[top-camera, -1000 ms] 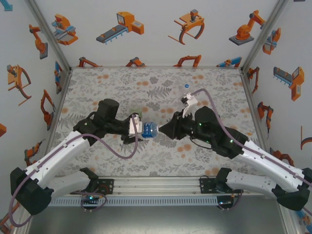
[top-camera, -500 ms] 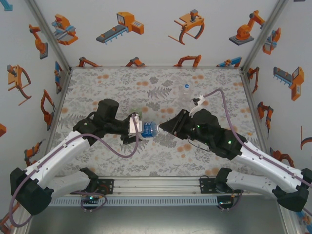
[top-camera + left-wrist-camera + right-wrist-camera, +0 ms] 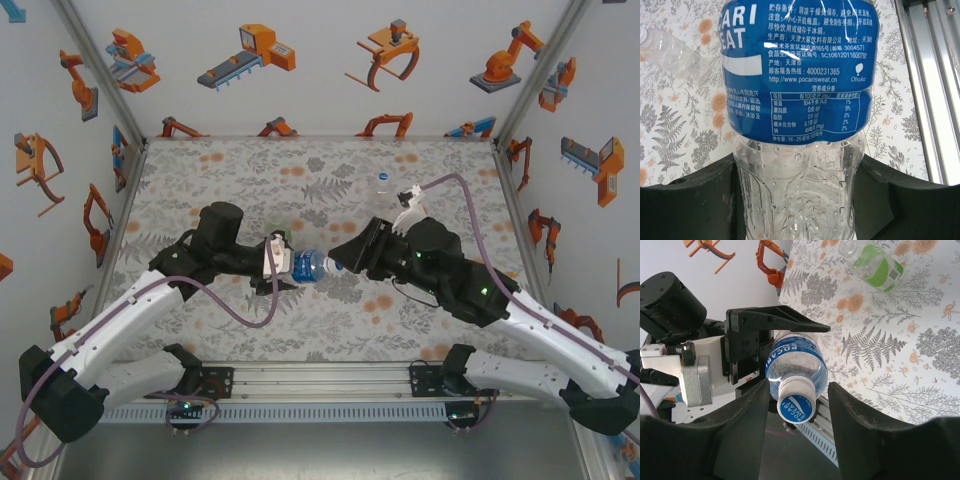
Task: Screw on the bottle caps
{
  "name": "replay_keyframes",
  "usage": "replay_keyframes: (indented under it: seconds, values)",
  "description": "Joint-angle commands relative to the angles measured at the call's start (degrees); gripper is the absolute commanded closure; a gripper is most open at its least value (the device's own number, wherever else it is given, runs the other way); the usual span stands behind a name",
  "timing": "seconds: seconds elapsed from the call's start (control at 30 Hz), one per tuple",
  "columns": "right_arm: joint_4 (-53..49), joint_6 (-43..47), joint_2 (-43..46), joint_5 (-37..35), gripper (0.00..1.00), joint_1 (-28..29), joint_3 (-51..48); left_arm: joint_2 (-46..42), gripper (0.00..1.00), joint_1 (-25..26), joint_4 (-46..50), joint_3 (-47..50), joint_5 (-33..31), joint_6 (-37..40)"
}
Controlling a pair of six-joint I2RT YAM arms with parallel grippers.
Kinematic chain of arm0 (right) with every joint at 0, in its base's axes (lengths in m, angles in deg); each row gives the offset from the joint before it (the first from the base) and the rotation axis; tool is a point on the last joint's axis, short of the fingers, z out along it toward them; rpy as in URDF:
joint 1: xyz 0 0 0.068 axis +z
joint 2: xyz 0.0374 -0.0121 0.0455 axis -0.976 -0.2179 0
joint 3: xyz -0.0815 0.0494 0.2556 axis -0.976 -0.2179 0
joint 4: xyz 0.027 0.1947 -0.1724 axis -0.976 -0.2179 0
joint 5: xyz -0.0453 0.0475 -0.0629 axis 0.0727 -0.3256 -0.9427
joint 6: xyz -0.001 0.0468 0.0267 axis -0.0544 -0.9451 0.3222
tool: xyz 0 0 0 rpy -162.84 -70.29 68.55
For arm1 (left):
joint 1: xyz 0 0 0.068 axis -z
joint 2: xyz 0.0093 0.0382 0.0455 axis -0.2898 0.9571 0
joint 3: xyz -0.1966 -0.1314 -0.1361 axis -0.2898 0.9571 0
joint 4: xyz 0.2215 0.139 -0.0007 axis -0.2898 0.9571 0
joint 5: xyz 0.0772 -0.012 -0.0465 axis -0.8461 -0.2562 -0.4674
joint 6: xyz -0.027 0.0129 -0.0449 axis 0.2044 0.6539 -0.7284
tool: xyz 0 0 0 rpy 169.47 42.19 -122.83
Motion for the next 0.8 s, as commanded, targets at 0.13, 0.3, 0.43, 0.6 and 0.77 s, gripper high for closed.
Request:
replay_keyframes:
  seconds: [0.13,0.3,0.43,0.6,0.77]
  values:
    - [-2.0,18.7,0.9,0.9,0.50,-0.1,5.5,-0.9,1.00,0.2,-0.9,-1.4,2.9,-0.2]
    - [0.3,44.9,0.7,8.1,0.52,-0.2,6.7,-0.4,1.00,0.2,0.3,-1.8,4.4,0.6]
    - [-1.8,65.7,0.0,19.9,0.52,-0.2,9.1,-0.2,1.00,0.3,1.1,-2.0,4.7,1.2]
    - [-8.1,84.1,-1.8,30.2,0.50,-0.2,11.9,-0.3,1.00,0.2,1.9,-2.2,4.9,1.9]
    - [-12.4,92.7,-3.5,32.3,0.46,-0.2,12.8,-0.4,1.00,0.2,2.4,-2.2,5.2,2.2]
